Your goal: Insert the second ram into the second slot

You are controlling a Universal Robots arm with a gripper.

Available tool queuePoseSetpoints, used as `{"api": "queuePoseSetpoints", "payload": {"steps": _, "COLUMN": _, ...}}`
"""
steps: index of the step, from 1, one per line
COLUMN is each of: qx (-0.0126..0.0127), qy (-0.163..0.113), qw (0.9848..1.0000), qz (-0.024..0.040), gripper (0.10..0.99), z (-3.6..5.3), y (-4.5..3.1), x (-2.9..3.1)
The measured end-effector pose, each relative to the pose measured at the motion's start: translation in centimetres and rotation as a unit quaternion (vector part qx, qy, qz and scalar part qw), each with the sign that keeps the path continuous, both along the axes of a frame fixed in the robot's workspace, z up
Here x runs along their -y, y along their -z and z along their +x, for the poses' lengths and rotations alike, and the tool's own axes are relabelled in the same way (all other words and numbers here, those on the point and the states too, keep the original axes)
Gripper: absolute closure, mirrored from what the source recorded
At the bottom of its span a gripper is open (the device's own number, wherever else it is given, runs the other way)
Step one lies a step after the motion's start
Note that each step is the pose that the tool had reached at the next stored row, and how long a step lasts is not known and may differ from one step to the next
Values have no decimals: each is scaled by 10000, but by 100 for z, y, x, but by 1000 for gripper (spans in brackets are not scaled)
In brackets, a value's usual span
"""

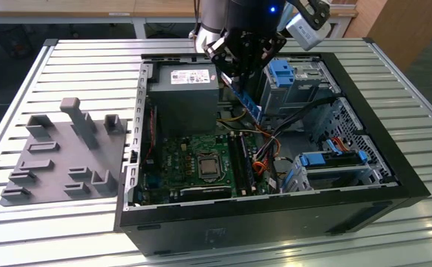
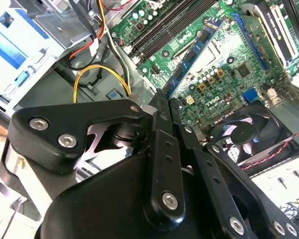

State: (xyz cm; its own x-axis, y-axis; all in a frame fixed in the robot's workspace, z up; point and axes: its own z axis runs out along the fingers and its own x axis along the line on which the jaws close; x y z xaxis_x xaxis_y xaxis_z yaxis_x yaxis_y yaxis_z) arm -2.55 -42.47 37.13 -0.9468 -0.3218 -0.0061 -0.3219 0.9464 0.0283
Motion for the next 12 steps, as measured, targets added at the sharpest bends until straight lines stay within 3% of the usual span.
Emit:
{"api": "queuePoseSetpoints", "payload": {"steps": 5, "qx": 0, "qy": 83, "qw": 10000, "qz": -4, "gripper": 957, "z": 0, "y": 13, "x": 0}}
{"api": "queuePoseSetpoints", "payload": {"steps": 12, "qx": 0, "qy": 606, "qw": 9982, "qz": -15, "gripper": 957, "z": 0, "y": 36, "x": 0}}
